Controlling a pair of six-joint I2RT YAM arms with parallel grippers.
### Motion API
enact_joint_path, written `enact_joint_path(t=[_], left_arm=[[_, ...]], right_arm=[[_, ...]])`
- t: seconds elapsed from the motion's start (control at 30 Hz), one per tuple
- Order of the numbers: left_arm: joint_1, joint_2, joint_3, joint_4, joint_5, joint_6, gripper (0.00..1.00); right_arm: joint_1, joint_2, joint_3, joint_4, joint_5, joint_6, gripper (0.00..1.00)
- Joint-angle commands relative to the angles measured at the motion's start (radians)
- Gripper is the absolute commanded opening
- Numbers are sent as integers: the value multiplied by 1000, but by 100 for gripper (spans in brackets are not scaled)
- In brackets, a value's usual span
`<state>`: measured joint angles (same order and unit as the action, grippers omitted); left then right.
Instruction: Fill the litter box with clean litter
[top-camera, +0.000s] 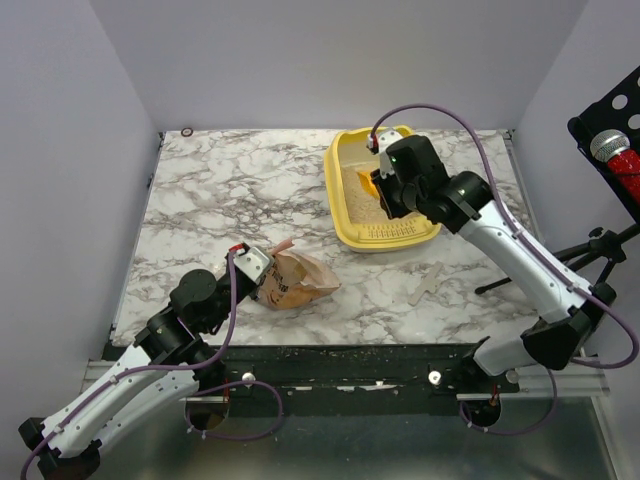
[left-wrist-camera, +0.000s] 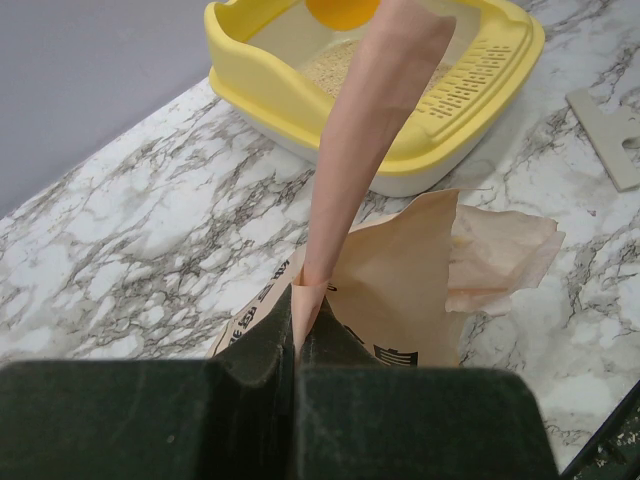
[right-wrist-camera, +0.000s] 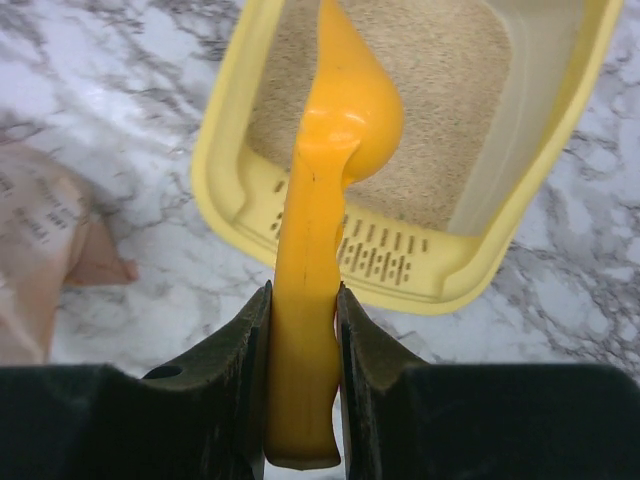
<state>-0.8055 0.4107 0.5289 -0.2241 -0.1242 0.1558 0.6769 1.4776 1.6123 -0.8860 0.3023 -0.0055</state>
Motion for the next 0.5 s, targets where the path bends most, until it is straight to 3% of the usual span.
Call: enact_joint_path(t=[0.0,0.33,0.47], left_arm=[[-3,-10,42,55,-17,-18,0],[-4,7,42,62,-14,-21,0],[-4,13,42,62,-12,-22,0]], right_arm=[[32,-144,-20,-65,-234,45,0],[41,-358,-141,-128,-612,68,0],[49,-378,-150,-152,-655,68,0]])
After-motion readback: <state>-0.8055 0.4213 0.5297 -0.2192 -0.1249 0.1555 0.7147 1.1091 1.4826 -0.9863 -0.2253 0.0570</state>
